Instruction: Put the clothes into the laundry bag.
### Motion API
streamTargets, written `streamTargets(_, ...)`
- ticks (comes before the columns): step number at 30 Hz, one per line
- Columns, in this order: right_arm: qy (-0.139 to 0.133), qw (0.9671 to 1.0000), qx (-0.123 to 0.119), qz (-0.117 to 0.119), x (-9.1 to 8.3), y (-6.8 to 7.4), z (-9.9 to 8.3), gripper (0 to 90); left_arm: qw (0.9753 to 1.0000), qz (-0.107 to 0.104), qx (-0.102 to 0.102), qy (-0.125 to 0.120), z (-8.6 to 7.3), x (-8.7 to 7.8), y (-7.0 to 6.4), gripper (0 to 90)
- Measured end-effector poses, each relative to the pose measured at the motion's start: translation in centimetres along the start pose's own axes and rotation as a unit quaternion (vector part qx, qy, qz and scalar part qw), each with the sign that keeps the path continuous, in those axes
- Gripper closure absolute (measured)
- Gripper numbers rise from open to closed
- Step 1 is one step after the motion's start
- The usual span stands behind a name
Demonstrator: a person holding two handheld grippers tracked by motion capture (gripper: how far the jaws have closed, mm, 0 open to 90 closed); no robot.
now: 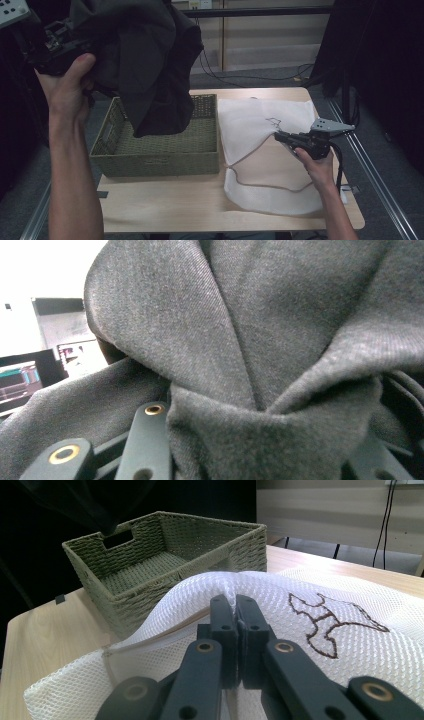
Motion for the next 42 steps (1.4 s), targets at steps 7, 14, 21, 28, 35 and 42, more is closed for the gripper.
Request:
streamTargets(7,0.000,1.0000,-0.001,0.000,0.2,-0.1,0.0,88.4,0.9998,-0.013,0.000,-0.014,0.6,0.5,-1.6,60.0)
streamTargets(14,0.003,1.0000,0.001,0.001,0.4,0.0,0.0,88.4,0.9977,-0.057,0.003,-0.035,0.8,1.5,-3.3,59.9)
streamTargets(21,0.003,1.0000,-0.002,-0.001,0.3,0.0,0.0,88.4,0.9944,-0.089,0.007,-0.057,1.3,2.2,-5.7,59.9)
streamTargets(28,-0.001,1.0000,-0.006,-0.002,0.2,0.3,0.3,88.4,0.9889,-0.130,0.005,-0.073,1.3,3.9,-8.2,59.8)
streamTargets(35,-0.003,1.0000,-0.007,-0.004,0.0,0.2,0.4,88.4,0.9832,-0.167,0.008,-0.073,1.0,6.1,-11.0,59.9)
streamTargets(42,-0.004,0.9999,-0.009,-0.003,0.1,0.4,0.5,88.5,0.9745,-0.210,0.000,-0.080,0.1,8.3,-13.2,59.8)
Point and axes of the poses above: each handheld gripper's, and its own axes: x roughly forward along the jaws, z roughly out of its top, y roughly to its left, the point moved 4 cm from there along x, roughly forward along the jaws, and after that the axes turned 12 degrees about y, right-handed, at the moved point
